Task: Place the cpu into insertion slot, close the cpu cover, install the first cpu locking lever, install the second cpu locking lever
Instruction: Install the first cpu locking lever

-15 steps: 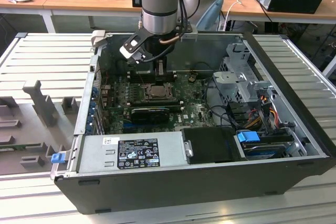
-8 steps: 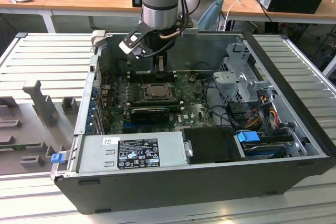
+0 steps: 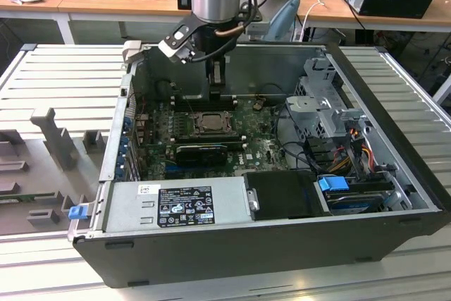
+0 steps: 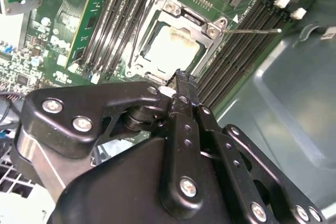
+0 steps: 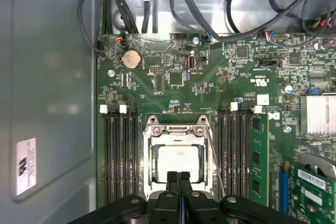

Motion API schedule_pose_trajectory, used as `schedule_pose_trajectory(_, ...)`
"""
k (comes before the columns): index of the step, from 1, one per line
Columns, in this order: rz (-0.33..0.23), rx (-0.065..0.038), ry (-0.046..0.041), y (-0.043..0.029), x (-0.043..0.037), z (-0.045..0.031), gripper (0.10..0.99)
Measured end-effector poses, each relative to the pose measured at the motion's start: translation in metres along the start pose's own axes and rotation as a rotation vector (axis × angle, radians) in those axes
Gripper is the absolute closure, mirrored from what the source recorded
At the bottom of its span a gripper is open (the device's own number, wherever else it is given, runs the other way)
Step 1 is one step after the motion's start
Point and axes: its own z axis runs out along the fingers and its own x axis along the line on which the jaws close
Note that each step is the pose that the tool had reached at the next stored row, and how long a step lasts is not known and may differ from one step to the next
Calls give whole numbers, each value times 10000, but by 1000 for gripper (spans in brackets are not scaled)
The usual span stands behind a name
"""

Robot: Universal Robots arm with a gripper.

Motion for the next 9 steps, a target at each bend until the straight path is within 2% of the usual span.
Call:
schedule_pose_trajectory(1,-1,0,0,1,0,-27,980)
schedule_pose_trajectory(4,-42,0,4,2,1,-35,980)
schedule_pose_trajectory(9,-1106,23,41,1,1,-35,980)
